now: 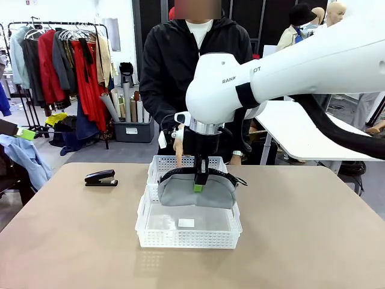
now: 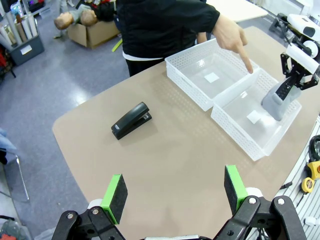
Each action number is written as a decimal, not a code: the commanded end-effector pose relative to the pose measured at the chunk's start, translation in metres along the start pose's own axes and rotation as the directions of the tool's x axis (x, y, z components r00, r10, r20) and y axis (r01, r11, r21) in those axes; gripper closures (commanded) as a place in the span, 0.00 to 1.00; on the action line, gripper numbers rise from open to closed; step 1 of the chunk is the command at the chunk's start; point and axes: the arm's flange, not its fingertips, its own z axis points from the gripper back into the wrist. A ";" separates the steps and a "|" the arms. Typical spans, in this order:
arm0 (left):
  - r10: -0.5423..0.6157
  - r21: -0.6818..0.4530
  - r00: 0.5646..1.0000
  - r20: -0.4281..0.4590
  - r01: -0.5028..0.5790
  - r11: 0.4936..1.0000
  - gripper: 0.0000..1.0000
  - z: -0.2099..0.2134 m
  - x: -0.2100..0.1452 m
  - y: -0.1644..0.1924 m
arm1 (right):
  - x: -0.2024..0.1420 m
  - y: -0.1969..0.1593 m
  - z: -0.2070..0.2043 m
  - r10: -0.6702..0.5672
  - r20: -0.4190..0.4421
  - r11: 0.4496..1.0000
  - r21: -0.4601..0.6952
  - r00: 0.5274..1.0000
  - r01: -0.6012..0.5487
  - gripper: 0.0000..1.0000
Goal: Distribute items into two baskets.
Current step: Place the picked Pencil pouch into the Organizing basket as instructed by the person.
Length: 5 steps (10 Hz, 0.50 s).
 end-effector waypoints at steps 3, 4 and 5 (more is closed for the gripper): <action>-0.005 -0.011 1.000 0.013 0.006 1.000 0.00 0.000 0.000 0.000 | 0.011 -0.009 -0.020 0.021 -0.025 0.998 -0.055 0.999 -0.022 1.00; -0.005 -0.011 1.000 0.013 0.006 1.000 0.00 0.000 0.000 0.000 | 0.011 -0.012 -0.030 0.028 -0.014 0.999 -0.037 1.000 -0.029 1.00; -0.005 -0.011 1.000 0.013 0.006 1.000 0.00 0.000 0.000 0.000 | 0.009 -0.015 -0.036 0.025 -0.004 0.999 -0.026 1.000 -0.025 1.00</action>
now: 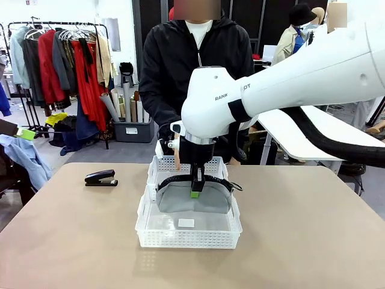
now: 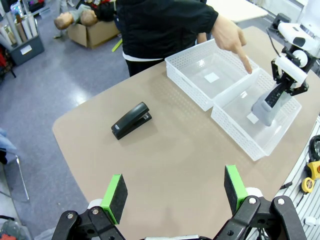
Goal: Distribute items into two baskets.
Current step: Place the picked Pencil pouch into the Organizing basket as instructed by the person.
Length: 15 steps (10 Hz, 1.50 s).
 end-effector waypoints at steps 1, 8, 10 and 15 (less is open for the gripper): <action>-0.005 -0.011 1.000 0.013 0.006 1.000 0.00 0.000 0.000 0.000 | 0.001 -0.004 -0.008 -0.009 0.007 1.000 -0.014 1.000 0.009 1.00; -0.005 -0.011 1.000 0.013 0.006 1.000 0.00 0.000 0.000 0.000 | -0.001 -0.009 -0.047 -0.020 0.024 1.000 0.019 1.000 0.019 1.00; -0.005 -0.011 1.000 0.013 0.006 1.000 0.00 0.000 0.000 0.000 | 0.000 -0.011 -0.054 -0.016 0.020 0.999 0.038 1.000 0.015 1.00; -0.005 -0.011 1.000 0.013 0.006 1.000 0.00 0.000 0.000 0.000 | -0.001 -0.011 -0.058 -0.011 0.032 0.999 0.050 0.999 0.010 0.43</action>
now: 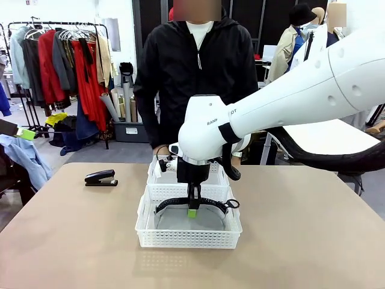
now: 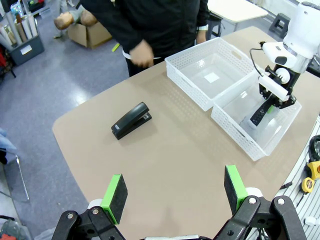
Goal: Distribute items into two baskets.
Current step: Place the picked Pencil pouch into the Organizing basket as instructed by the person.
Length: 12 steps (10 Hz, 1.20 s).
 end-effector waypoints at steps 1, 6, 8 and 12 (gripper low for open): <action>-0.005 -0.011 1.000 0.013 0.006 1.000 0.00 0.000 0.000 0.000 | -0.002 0.003 0.005 0.006 0.024 1.000 -0.016 1.000 -0.006 0.24; -0.005 -0.011 1.000 0.013 0.006 1.000 0.00 0.000 0.000 0.000 | -0.004 0.020 0.022 0.015 -0.010 0.999 -0.049 1.000 -0.016 0.00; -0.005 -0.011 1.000 0.013 0.006 1.000 0.00 0.000 0.000 0.000 | -0.007 0.030 0.031 0.014 -0.031 0.997 -0.075 0.999 -0.016 0.00; -0.005 -0.011 1.000 0.013 0.006 1.000 0.00 0.000 0.000 0.000 | -0.007 0.039 0.043 0.023 -0.060 0.995 -0.095 0.998 -0.029 0.00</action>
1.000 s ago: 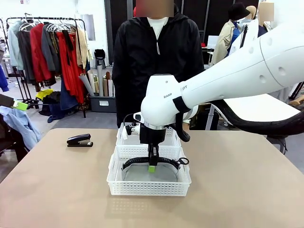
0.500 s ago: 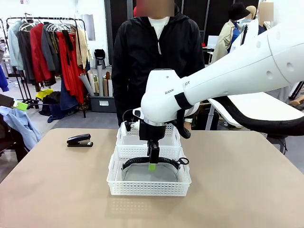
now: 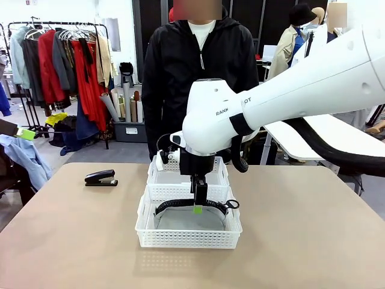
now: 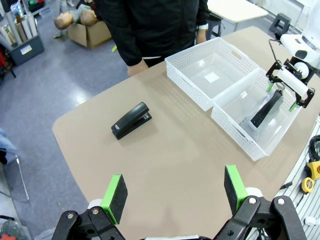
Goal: Distribute items into two baskets.
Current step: Place the picked Pencil pouch into the Organizing basket as instructed by the person, then pick up the Stapler that the person points to.
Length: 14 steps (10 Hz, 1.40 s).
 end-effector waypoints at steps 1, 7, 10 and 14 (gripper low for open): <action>-0.005 -0.011 1.000 0.013 0.006 1.000 0.00 0.000 0.000 0.000 | 0.001 -0.001 -0.002 -0.006 0.009 1.000 0.005 1.000 0.006 0.00; -0.005 -0.011 1.000 0.013 0.006 1.000 0.00 0.000 0.000 0.000 | 0.001 -0.001 -0.002 -0.006 0.009 1.000 0.005 1.000 0.006 0.00; -0.005 -0.011 1.000 0.013 0.006 1.000 0.00 0.000 0.000 0.000 | 0.001 -0.001 -0.002 -0.006 0.009 1.000 0.005 1.000 0.006 0.00; -0.005 -0.011 1.000 0.013 0.006 1.000 0.00 0.000 0.000 0.000 | 0.001 -0.001 -0.002 -0.006 0.009 1.000 0.005 1.000 0.006 0.00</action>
